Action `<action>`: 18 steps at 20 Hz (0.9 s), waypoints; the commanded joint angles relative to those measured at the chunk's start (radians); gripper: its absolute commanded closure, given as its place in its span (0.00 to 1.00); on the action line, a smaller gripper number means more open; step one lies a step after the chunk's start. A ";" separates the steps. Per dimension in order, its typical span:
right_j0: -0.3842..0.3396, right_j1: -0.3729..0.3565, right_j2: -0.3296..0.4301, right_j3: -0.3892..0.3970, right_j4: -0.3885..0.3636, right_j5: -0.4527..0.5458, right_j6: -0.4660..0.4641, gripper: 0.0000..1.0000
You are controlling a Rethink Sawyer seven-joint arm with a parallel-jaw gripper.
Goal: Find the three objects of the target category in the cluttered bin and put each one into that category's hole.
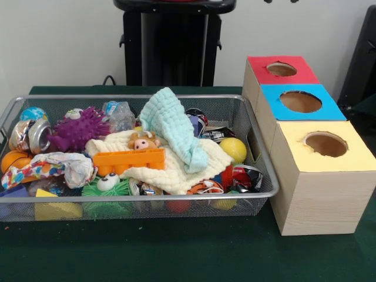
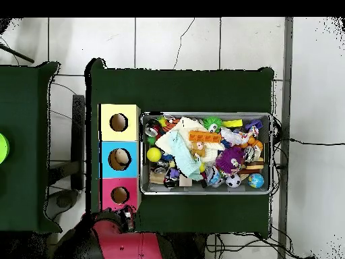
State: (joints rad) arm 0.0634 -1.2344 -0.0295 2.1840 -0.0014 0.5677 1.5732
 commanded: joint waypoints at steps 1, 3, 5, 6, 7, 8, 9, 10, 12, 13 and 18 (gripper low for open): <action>0.001 -0.028 -0.030 -0.042 0.010 0.133 0.205 0.00; -0.016 -0.041 -0.024 -0.025 0.023 0.136 0.174 0.00; -0.037 -0.035 -0.004 0.000 0.044 0.108 0.142 0.00; -0.047 -0.036 0.002 0.010 0.047 0.097 0.127 0.00; -0.056 -0.039 0.005 0.013 0.048 0.092 0.114 0.00; -0.063 -0.043 0.006 0.015 0.047 0.095 0.102 0.00; -0.070 -0.046 0.007 0.016 0.045 0.099 0.093 0.00; -0.076 -0.049 0.008 0.016 0.041 0.105 0.084 0.00; -0.093 -0.053 0.010 0.020 0.037 0.099 0.069 0.00; -0.101 -0.050 0.010 0.017 0.029 0.094 0.066 0.00; -0.122 -0.029 0.015 0.014 0.007 0.078 0.072 0.00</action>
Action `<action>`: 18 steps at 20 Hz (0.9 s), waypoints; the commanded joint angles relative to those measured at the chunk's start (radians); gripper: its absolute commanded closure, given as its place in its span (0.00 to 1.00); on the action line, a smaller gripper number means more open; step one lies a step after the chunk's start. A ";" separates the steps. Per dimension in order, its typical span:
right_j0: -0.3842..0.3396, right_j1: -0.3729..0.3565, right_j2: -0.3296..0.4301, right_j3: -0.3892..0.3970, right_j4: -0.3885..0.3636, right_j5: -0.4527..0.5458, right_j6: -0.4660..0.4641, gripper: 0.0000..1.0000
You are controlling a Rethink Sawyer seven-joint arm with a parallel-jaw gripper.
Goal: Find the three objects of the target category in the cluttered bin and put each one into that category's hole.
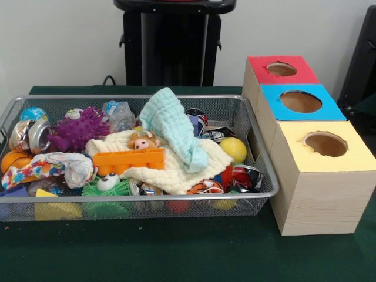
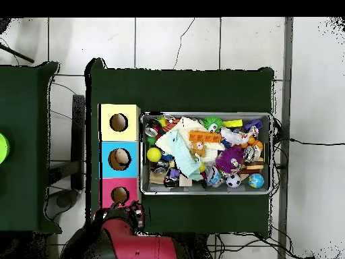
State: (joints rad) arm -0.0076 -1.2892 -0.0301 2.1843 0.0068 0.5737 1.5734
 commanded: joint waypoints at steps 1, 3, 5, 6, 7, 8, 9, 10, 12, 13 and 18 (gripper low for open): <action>-0.064 0.031 0.017 0.014 -0.006 0.070 0.062 0.00; -0.100 0.037 0.027 0.028 -0.005 0.045 0.024 0.00; -0.130 0.043 0.035 0.046 -0.011 0.022 -0.002 0.00; -0.142 0.046 0.040 0.054 -0.013 0.013 -0.010 0.00; -0.157 0.054 0.048 0.057 -0.015 -0.003 -0.016 0.00; -0.173 0.059 0.056 0.067 -0.017 -0.021 -0.025 0.00; -0.191 0.064 0.065 0.078 -0.018 -0.040 -0.036 0.00; -0.211 0.067 0.076 0.092 -0.020 -0.068 -0.048 0.00; -0.247 0.076 0.093 0.117 -0.033 -0.117 -0.060 0.00; -0.259 0.075 0.100 0.132 -0.037 -0.133 -0.060 0.00; -0.361 0.107 0.138 0.186 -0.031 -0.196 -0.060 0.00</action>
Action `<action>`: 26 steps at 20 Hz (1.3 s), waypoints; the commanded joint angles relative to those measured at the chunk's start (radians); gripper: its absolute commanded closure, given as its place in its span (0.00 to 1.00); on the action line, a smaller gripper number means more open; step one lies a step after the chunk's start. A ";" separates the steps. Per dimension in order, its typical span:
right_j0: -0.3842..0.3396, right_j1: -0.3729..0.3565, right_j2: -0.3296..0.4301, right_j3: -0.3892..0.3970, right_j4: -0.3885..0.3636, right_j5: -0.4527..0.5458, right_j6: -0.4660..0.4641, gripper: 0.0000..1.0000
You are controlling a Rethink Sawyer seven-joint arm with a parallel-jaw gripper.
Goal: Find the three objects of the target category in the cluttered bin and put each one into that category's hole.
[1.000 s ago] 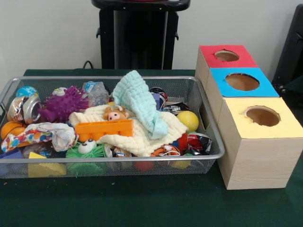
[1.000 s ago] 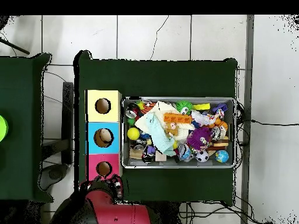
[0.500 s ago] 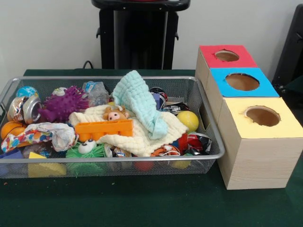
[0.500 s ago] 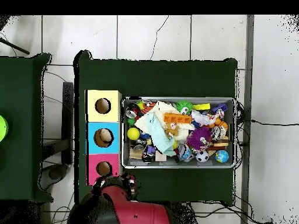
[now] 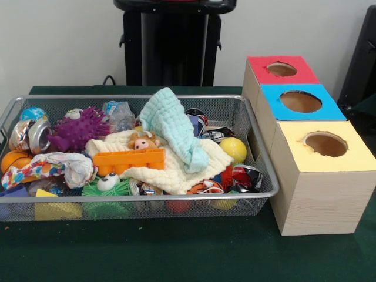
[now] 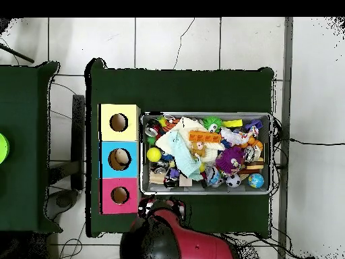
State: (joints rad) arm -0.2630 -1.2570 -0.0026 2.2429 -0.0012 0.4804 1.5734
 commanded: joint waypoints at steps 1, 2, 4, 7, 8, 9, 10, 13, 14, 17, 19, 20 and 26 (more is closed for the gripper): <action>-0.130 0.081 0.122 0.142 -0.019 -0.122 -0.060 0.00; -0.158 0.088 0.141 0.156 -0.021 -0.149 -0.057 0.00; -0.198 0.101 0.164 0.171 -0.034 -0.175 -0.050 0.00; -0.245 0.120 0.188 0.189 -0.082 -0.219 -0.037 0.00; -0.256 0.131 0.195 0.188 -0.097 -0.230 -0.032 0.00; -0.252 0.143 0.194 0.176 -0.109 -0.236 -0.018 0.00; -0.252 0.161 0.195 0.167 -0.128 -0.250 -0.011 0.00; -0.212 0.215 0.159 0.118 -0.177 -0.265 0.022 0.00; -0.211 0.233 0.160 0.107 -0.191 -0.281 0.025 0.00; -0.186 0.274 0.127 0.080 -0.226 -0.315 0.059 0.00; -0.182 0.287 0.115 0.068 -0.247 -0.318 0.068 0.00; -0.184 0.295 0.112 0.064 -0.255 -0.325 0.072 0.00; -0.165 0.345 0.075 0.031 -0.297 -0.371 0.104 0.00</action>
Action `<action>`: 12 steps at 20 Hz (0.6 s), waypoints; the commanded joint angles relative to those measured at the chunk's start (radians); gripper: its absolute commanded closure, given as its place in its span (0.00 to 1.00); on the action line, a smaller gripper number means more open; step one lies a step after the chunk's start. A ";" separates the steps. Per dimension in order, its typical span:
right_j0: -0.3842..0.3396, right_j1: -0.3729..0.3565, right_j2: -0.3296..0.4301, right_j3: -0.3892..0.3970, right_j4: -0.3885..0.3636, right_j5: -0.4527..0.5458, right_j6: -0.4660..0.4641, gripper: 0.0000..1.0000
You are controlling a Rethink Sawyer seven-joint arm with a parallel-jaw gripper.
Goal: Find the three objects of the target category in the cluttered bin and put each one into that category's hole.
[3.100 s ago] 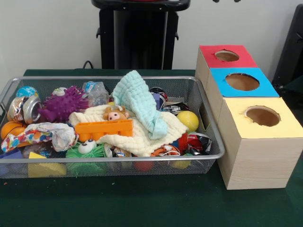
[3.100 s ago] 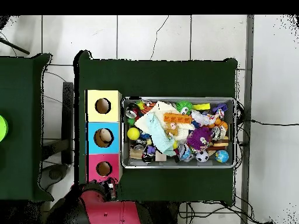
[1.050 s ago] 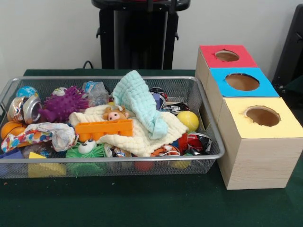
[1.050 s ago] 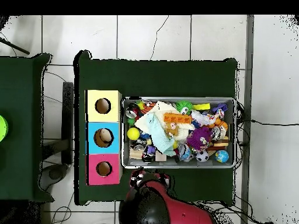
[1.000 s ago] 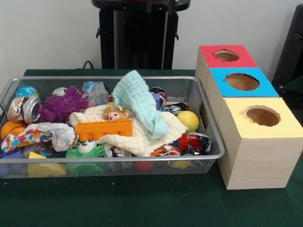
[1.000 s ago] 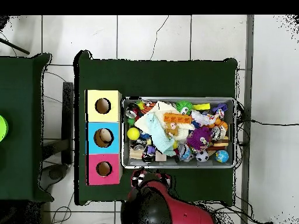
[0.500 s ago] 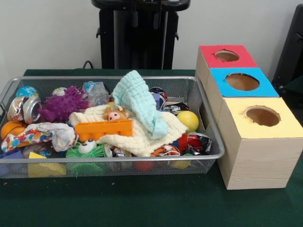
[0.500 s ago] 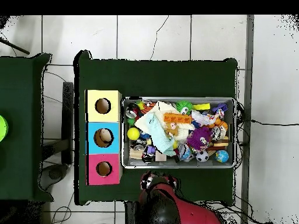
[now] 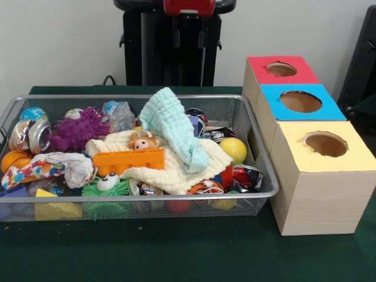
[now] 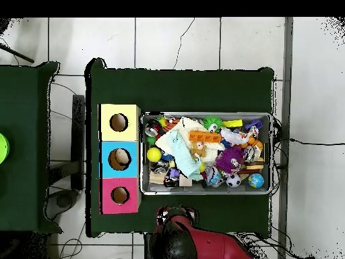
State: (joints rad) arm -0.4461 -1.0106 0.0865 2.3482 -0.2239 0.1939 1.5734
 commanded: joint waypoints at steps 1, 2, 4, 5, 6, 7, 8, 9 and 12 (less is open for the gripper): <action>0.021 0.099 -0.018 -0.078 -0.076 -0.080 0.107 0.00; 0.022 0.104 -0.023 -0.082 -0.080 -0.085 0.111 0.00; 0.031 0.132 -0.047 -0.102 -0.095 -0.102 0.114 0.00; 0.035 0.152 -0.057 -0.114 -0.107 -0.117 0.112 0.00; 0.029 0.158 -0.058 -0.117 -0.114 -0.125 0.111 0.00; 0.024 0.165 -0.060 -0.120 -0.120 -0.133 0.109 0.00; 0.008 0.164 -0.050 -0.117 -0.121 -0.135 0.107 0.00; -0.005 0.169 -0.045 -0.120 -0.128 -0.140 0.102 0.00; -0.040 0.196 -0.041 -0.140 -0.149 -0.162 0.091 0.00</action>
State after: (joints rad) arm -0.4368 -0.9028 0.0505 2.3266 -0.3099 0.1133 1.5734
